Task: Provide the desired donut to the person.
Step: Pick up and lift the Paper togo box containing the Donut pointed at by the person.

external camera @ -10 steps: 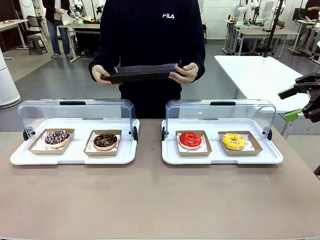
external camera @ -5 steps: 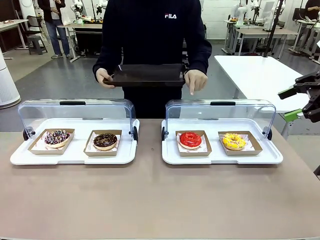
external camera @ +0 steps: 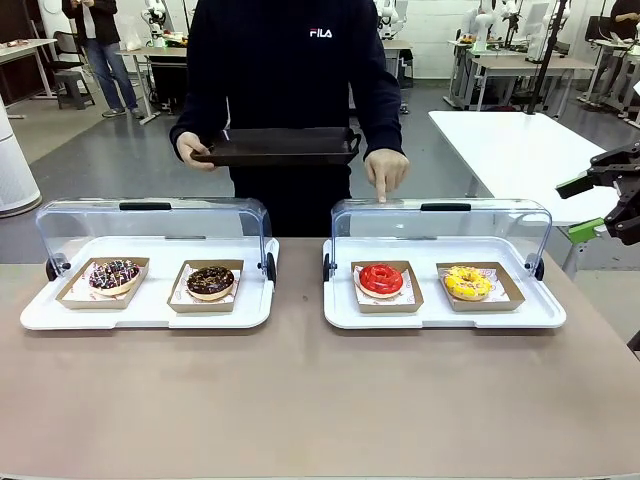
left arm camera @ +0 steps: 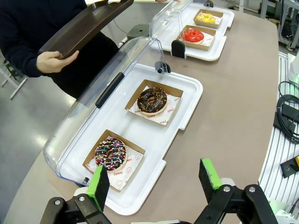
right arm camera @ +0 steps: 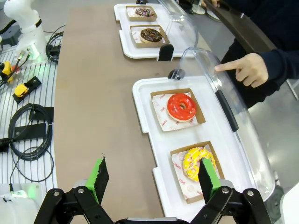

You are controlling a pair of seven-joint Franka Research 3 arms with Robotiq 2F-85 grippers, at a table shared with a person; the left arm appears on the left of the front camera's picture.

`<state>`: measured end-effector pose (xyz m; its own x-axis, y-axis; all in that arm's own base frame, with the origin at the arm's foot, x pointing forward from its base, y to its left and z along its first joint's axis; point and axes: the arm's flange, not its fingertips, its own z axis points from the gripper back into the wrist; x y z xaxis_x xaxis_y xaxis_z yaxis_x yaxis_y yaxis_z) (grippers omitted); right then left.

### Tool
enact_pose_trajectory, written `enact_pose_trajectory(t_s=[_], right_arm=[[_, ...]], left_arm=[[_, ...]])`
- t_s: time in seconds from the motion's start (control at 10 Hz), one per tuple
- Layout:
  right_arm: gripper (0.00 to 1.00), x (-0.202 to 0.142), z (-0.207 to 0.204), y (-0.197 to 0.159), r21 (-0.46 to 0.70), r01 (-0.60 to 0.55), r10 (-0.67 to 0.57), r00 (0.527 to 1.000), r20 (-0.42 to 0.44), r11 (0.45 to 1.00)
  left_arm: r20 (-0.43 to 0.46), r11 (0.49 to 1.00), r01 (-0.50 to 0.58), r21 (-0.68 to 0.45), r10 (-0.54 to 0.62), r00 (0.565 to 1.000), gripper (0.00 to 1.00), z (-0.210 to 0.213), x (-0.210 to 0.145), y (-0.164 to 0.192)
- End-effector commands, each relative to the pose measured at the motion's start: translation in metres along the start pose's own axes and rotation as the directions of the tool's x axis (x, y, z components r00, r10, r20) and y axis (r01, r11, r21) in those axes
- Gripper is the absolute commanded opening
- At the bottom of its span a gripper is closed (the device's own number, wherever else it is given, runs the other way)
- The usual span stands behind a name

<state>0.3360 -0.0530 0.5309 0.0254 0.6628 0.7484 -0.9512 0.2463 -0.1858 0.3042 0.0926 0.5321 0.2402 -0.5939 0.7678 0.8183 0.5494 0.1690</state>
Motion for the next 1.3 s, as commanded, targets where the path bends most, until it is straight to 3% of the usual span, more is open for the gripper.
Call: enact_pose_trajectory(t_s=[0.0,1.2], right_arm=[[1.00,-0.0011,-0.0011,-0.0005,0.008,-0.007,0.007,1.000,0.003,1.000],[1.00,-0.0011,-0.0011,-0.0005,0.008,-0.007,0.007,1.000,0.003,1.000]], left_arm=[[0.005,1.000,0.000,0.000,0.000,1.000,1.00,0.0001,0.0001,0.0004],[0.005,1.000,0.000,0.000,0.000,1.000,1.00,0.0001,0.0001,0.0004]])
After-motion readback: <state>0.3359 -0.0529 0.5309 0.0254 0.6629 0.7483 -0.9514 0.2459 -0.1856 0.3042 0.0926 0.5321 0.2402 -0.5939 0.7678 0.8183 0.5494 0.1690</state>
